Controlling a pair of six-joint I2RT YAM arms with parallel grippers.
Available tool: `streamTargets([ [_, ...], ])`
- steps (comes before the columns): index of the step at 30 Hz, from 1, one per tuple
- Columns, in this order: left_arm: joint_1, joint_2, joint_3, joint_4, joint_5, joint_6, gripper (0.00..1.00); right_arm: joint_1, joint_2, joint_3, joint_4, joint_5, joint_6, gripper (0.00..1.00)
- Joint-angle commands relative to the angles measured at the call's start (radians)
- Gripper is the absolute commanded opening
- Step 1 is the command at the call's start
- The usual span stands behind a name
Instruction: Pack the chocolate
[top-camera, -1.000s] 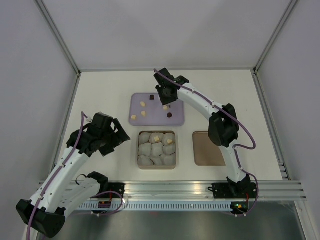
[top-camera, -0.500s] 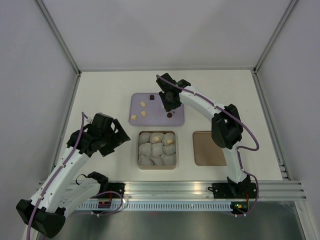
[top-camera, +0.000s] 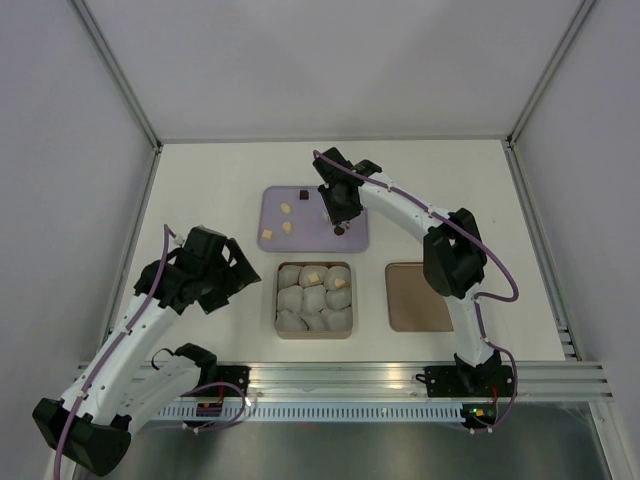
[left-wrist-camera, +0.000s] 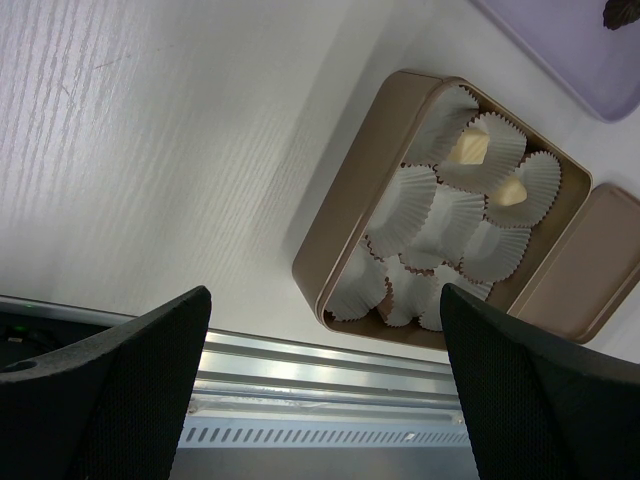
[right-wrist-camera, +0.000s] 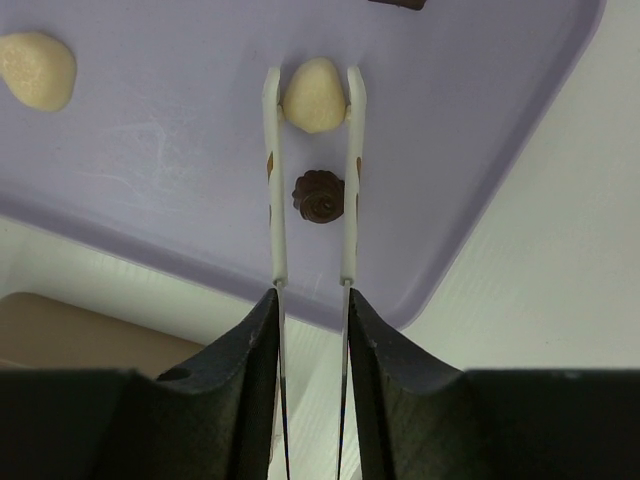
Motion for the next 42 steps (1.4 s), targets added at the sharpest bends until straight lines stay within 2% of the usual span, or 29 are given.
streamTargets([
  [1,0.004,-0.008,0.001,0.029,-0.006,0.0,1.0,0.003,-0.066,0.0,-0.009,0.014,0.019,0.34],
  [4,0.002,-0.005,0.004,0.028,-0.005,-0.002,1.0,0.003,-0.081,-0.003,0.002,0.02,0.013,0.27],
  [12,0.002,-0.005,0.004,0.029,0.003,-0.008,1.0,0.026,-0.17,0.023,-0.007,-0.014,0.003,0.23],
  [19,0.002,-0.009,0.001,0.028,0.003,-0.013,1.0,0.175,-0.312,-0.093,0.011,0.024,0.045,0.21],
  [24,0.002,-0.009,-0.005,0.028,0.003,-0.011,1.0,0.181,-0.311,-0.115,0.007,0.093,0.084,0.26],
  [29,0.004,-0.014,-0.01,0.028,0.004,-0.006,1.0,0.149,-0.236,-0.038,-0.038,0.138,0.084,0.33],
  [35,0.004,-0.02,-0.016,0.029,0.003,-0.01,1.0,0.084,-0.184,-0.033,-0.029,0.09,0.026,0.4],
  [42,0.002,-0.036,-0.025,0.029,0.003,-0.017,1.0,0.046,-0.125,-0.014,0.007,0.057,-0.031,0.43],
])
